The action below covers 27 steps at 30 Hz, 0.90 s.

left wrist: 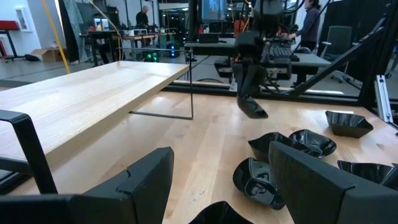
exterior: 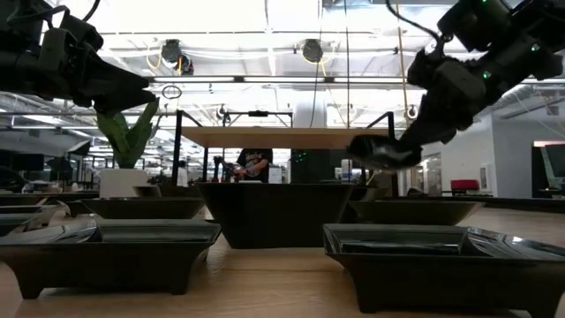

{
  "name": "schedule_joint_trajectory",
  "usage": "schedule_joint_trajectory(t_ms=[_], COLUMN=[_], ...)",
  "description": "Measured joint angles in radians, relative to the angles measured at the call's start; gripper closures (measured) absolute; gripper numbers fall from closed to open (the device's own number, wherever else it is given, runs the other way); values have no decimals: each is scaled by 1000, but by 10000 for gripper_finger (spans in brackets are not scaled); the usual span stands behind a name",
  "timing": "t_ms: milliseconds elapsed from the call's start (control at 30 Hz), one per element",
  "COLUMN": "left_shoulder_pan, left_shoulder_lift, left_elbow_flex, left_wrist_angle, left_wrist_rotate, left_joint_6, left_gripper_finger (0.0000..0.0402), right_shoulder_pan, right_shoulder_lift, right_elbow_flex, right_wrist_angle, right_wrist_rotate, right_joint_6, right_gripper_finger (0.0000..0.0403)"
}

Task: Pick & Place Mini shaped plates
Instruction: Put the black leaf-shaped plate on the shelf

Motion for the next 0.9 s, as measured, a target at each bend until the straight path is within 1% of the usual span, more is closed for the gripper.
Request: schedule_joint_trajectory(t_ms=[167, 467, 600, 700, 800, 900], left_shoulder_pan=[0, 0, 0, 0, 0, 0], left_shoulder_lift=[0, 0, 0, 0, 0, 0], left_elbow_flex=[0, 0, 0, 0, 0, 0], left_wrist_angle=[1, 6, 37, 71, 105, 143], left_wrist_rotate=[0, 0, 0, 0, 0, 0], left_joint_6=[0, 2, 53, 96, 132, 174], left_gripper_finger=[135, 135, 135, 135, 135, 135], right_shoulder_pan=[0, -3, -17, -45, -97, -175], right_shoulder_lift=[-37, -47, -47, -47, -45, -46], right_elbow_flex=[0, 0, 0, 11, 56, 122], right_wrist_angle=[79, 268, 376, 441, 437, 417], right_wrist_rotate=[1, -1, -3, -1, -1, 0], right_joint_6=[-49, -95, -165, -242, -312, -365], right_gripper_finger=[403, 403, 403, 403, 403, 403])
